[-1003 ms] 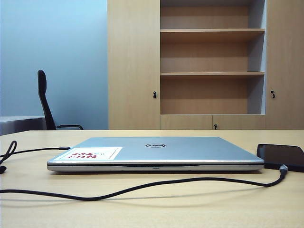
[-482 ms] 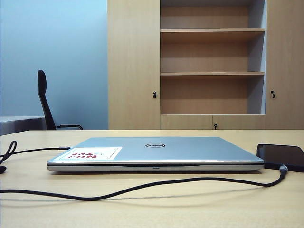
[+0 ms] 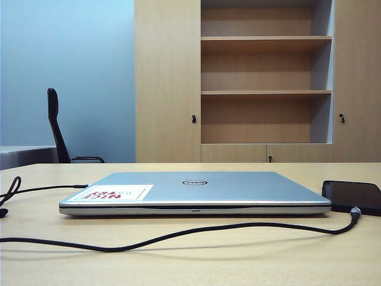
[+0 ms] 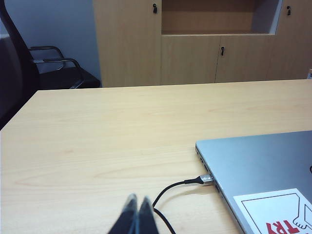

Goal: Pick up the charging cable and the phone, plug the charging cable into the charging port on the phone, and finally place them back on the table.

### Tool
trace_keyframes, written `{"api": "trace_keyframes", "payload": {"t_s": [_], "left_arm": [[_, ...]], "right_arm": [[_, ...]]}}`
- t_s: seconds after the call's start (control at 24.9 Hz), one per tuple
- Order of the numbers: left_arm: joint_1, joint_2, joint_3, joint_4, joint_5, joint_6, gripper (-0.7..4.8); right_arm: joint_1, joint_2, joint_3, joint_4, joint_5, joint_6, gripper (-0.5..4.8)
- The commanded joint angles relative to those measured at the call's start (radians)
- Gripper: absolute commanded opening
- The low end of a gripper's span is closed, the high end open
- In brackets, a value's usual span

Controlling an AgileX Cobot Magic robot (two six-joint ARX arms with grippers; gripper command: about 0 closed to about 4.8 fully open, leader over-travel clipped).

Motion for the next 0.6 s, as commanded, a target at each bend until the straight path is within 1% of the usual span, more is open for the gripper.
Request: {"api": "trace_keyframes", "payload": {"t_s": [0.04,0.2,0.32,0.48,0.6], "left_arm": [[-0.002,0.0,0.0,0.013,0.001,0.008,-0.06],[-0.002,0.0,0.0,0.013,0.001,0.008,-0.06],[-0.002,0.0,0.0,0.013,0.001,0.008,-0.06],[-0.002,0.0,0.0,0.013,0.001,0.008,-0.06],[-0.002,0.0,0.0,0.013,0.001,0.008,-0.06]], "right_arm": [[-0.001,-0.003,-0.006,0.037,0.015,-0.002,0.13],[-0.001,-0.003,-0.006,0.038,0.014,-0.004,0.13],[-0.001,-0.003,-0.006,0.038,0.013,-0.077,0.14],[0.0,-0.003,-0.006,0.039,0.012,-0.087,0.13],[0.0,-0.003,-0.006,0.039,-0.029,-0.086,0.13]]}}
